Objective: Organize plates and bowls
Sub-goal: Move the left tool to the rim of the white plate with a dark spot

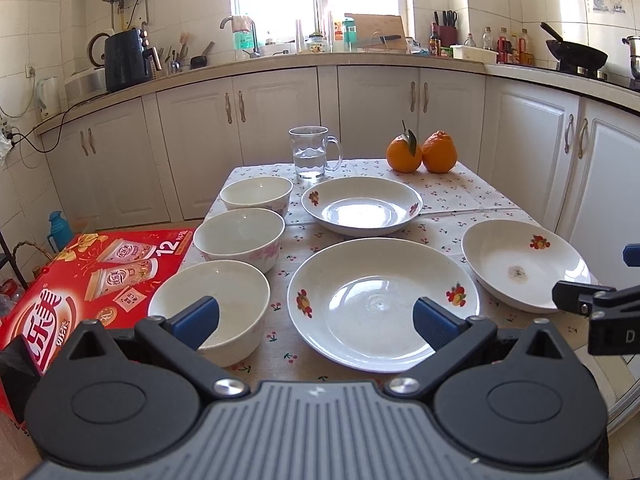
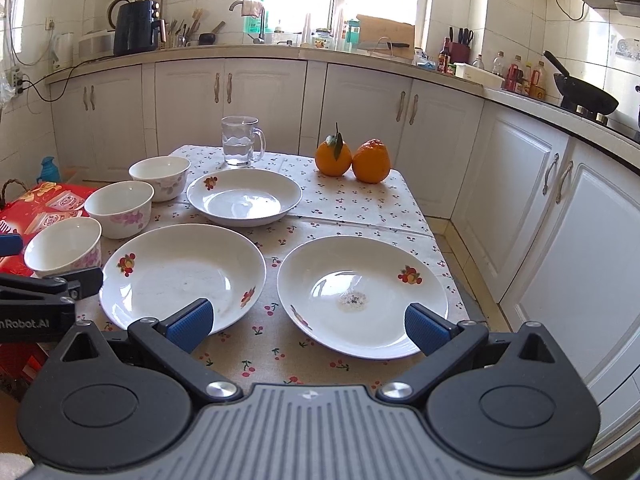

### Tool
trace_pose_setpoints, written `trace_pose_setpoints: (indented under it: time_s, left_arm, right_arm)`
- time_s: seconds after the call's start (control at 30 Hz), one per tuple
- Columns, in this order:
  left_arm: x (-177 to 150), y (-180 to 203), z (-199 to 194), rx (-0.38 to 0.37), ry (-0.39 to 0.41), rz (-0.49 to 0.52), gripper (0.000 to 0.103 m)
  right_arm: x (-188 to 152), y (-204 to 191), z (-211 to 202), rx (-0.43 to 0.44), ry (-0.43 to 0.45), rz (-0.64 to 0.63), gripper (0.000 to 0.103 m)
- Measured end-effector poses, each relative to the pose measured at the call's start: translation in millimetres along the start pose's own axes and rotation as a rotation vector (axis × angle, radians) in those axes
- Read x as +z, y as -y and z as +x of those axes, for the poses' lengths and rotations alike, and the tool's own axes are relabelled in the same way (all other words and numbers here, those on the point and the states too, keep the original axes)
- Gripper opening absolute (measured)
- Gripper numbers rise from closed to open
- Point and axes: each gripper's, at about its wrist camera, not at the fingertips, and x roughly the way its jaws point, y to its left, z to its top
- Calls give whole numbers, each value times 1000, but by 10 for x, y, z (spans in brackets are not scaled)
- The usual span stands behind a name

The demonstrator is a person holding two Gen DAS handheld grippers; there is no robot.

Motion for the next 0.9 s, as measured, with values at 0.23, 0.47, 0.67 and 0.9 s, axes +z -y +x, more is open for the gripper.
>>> trace_pose_setpoints:
  time_s: [0.23,0.47,0.67,0.9]
  left_arm:
    - [56,-148,164,-32,-14,2,102]
    - [140,-342,309,-80,-16,-3,102]
    - [246,-463,383,-142,-2,10,102]
    - [359,-509,444,-199,0,29,102]
  right_arm:
    - [-209,485,547,-24,-132,29,103]
    - [-253,606,852,11,-211,50,103]
    - [-213,509,938,3,-246,-3,103]
    - [-193,496,1057,-15,-285,-23,103]
